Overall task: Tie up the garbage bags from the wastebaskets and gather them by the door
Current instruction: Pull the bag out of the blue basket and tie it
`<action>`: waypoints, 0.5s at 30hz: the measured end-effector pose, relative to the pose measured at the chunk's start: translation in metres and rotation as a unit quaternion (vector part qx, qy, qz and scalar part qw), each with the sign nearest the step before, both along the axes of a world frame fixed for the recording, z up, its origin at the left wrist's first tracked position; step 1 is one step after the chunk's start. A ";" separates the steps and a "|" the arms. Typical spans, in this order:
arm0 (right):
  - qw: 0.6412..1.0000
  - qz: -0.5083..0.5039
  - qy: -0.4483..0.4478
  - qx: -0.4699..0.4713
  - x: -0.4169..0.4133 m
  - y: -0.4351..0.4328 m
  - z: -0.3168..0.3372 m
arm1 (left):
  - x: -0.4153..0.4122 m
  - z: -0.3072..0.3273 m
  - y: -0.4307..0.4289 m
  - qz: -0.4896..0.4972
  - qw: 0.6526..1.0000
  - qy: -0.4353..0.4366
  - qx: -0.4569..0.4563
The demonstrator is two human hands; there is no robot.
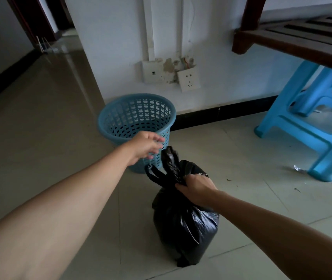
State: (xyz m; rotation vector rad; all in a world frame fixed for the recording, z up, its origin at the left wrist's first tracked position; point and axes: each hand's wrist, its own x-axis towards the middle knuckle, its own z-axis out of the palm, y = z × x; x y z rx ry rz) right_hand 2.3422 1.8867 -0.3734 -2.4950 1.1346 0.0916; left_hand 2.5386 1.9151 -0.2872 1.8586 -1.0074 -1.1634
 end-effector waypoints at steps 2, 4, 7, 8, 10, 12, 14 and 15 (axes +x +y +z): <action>0.993 -0.043 -0.041 0.100 -0.002 -0.009 0.000 | 0.003 -0.013 0.011 -0.082 0.983 -0.134 0.091; 0.970 -0.081 -0.121 0.196 -0.001 -0.014 0.001 | -0.003 -0.024 0.020 -0.112 0.968 -0.152 0.162; 0.902 -0.160 -0.239 0.321 -0.001 -0.018 0.006 | -0.006 -0.029 0.019 -0.054 0.988 -0.075 0.121; 0.892 -0.181 -0.240 0.339 -0.002 -0.020 0.008 | -0.005 -0.028 0.017 -0.020 0.996 -0.018 0.091; 0.880 -0.216 -0.217 0.364 -0.010 -0.025 0.011 | -0.002 -0.026 0.011 0.027 0.997 0.068 0.036; 0.855 -0.235 -0.214 0.410 -0.017 -0.032 0.011 | -0.006 -0.026 0.010 0.050 0.992 0.115 -0.001; 0.809 -0.252 -0.258 0.465 -0.021 -0.037 0.012 | -0.007 -0.029 0.013 0.043 0.986 0.159 0.013; 0.780 -0.256 -0.283 0.496 -0.023 -0.038 0.014 | -0.005 -0.032 0.016 0.017 0.985 0.170 0.034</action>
